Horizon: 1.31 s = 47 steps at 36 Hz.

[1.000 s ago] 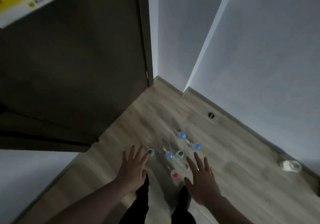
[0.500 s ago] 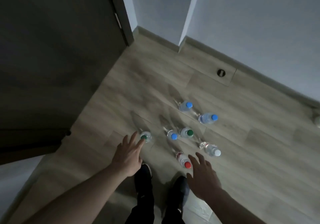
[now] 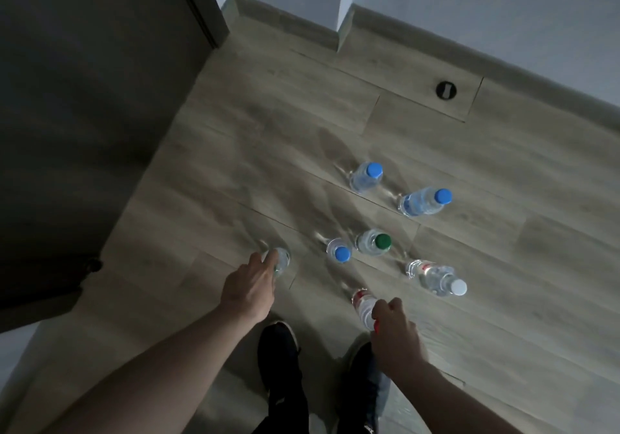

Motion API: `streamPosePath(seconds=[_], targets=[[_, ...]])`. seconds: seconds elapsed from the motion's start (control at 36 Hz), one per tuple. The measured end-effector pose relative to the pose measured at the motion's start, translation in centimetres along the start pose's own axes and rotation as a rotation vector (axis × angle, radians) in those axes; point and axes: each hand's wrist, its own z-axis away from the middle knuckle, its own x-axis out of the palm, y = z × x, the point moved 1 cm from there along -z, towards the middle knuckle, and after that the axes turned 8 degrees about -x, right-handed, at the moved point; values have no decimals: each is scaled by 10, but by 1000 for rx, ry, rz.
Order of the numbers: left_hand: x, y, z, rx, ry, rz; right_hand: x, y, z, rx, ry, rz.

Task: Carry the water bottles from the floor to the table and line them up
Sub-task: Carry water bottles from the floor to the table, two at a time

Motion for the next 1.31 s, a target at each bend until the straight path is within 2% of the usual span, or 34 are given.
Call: streamPosePath(seconds=[0.08,0.28,0.53,0.83,1.08,1.31], targets=[[0,5,-1,-7,-23,6,7,7,-10,10,45,-47],[-24,17,43,-62,-10,1,-10,5,10,11,33,-98],[-119,16,173,-58,38,143,-110,-35,125,-125,74,-53],[-296,23,362,59,169,273,-273,-103,320,-208,166,-33],[-401,18,453,222,198,337,-346,-134,446,-182,242,-120],[-453,28,489,385,234,341,-378,-130,514,-159,336,-223]])
